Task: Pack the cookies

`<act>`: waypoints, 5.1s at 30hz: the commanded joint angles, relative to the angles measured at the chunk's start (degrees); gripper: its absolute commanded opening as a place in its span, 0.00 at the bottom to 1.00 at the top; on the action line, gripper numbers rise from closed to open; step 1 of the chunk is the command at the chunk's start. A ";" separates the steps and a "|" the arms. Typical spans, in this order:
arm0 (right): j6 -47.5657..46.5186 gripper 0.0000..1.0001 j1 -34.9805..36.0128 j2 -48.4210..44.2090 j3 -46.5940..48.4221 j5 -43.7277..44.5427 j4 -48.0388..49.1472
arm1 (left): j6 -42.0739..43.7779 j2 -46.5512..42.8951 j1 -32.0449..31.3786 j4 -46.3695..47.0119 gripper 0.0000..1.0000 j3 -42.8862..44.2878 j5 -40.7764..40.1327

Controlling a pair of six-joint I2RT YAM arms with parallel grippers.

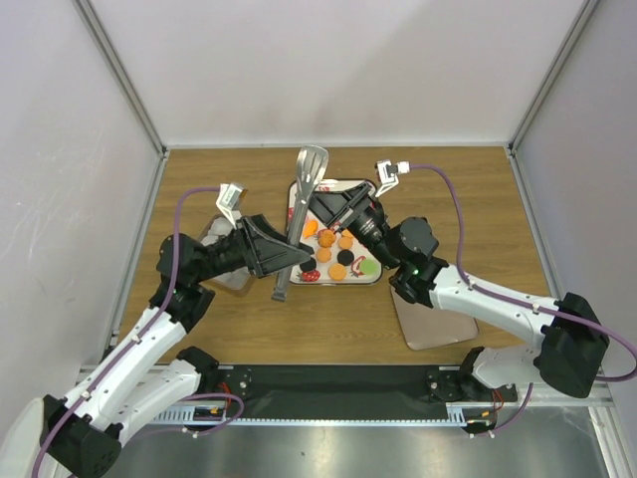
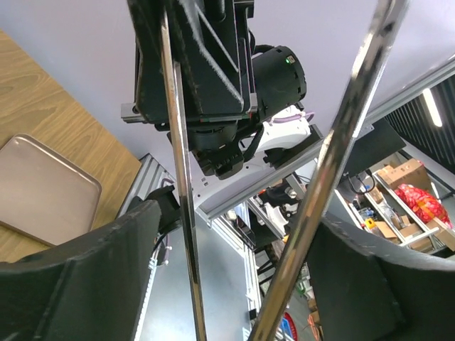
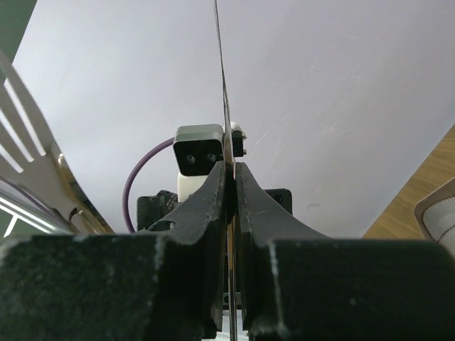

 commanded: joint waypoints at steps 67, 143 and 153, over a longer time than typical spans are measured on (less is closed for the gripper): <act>-27.43 0.74 -15.79 -27.15 2.16 18.58 -73.34 | 29.89 4.24 -0.47 -37.00 0.56 11.33 -25.32; -38.86 0.74 -23.17 -18.98 -3.38 -2.08 -72.65 | 48.10 45.56 -7.24 -65.93 0.46 31.99 -56.79; -39.04 0.74 -23.17 -19.33 -3.46 -2.26 -72.74 | 47.92 45.65 -7.24 -66.10 0.47 31.20 -56.53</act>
